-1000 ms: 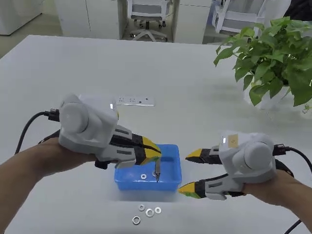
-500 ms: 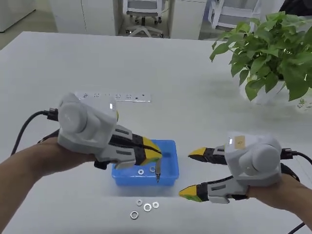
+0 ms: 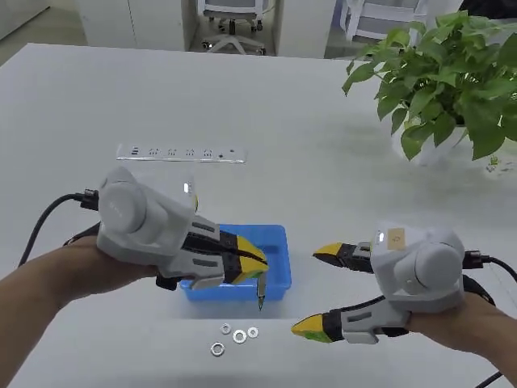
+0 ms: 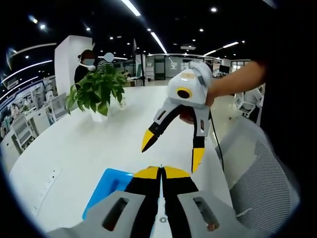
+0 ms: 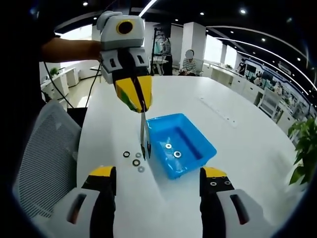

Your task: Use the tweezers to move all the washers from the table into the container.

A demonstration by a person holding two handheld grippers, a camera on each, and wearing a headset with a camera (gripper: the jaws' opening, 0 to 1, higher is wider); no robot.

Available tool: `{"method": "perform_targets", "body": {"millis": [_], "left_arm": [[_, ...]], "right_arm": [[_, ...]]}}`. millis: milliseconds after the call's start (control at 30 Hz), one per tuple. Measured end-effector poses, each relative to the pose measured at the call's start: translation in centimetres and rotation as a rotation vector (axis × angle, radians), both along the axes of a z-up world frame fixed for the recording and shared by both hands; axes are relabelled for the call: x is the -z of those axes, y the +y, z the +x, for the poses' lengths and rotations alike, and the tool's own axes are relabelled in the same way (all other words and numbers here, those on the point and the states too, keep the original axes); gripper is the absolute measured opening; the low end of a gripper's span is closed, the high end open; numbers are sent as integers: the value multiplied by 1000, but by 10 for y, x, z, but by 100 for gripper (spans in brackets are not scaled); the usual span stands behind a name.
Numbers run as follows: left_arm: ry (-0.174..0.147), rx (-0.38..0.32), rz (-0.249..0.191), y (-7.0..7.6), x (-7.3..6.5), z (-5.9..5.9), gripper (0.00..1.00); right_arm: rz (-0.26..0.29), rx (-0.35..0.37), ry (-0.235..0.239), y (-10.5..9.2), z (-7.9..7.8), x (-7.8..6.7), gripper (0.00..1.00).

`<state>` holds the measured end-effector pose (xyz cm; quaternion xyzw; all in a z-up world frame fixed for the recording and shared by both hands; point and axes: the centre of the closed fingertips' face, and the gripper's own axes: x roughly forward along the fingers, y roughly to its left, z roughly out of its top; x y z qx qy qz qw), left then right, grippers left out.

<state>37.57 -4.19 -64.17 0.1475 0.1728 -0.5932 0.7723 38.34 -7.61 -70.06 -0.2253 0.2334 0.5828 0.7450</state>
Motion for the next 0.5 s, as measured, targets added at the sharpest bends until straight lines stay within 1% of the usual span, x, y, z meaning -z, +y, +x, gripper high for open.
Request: {"method": "perform_targets", "body": {"millis": [100, 233, 500], "left_arm": [[3, 5, 7, -1, 5, -2, 5], [14, 10, 18, 0, 13, -4, 5], [27, 17, 24, 0, 22, -7, 5]], "right_arm": [[1, 2, 5, 0, -3, 1, 71], [-6, 9, 13, -1, -5, 5, 75], [-14, 7, 36, -1, -12, 10, 81]]}}
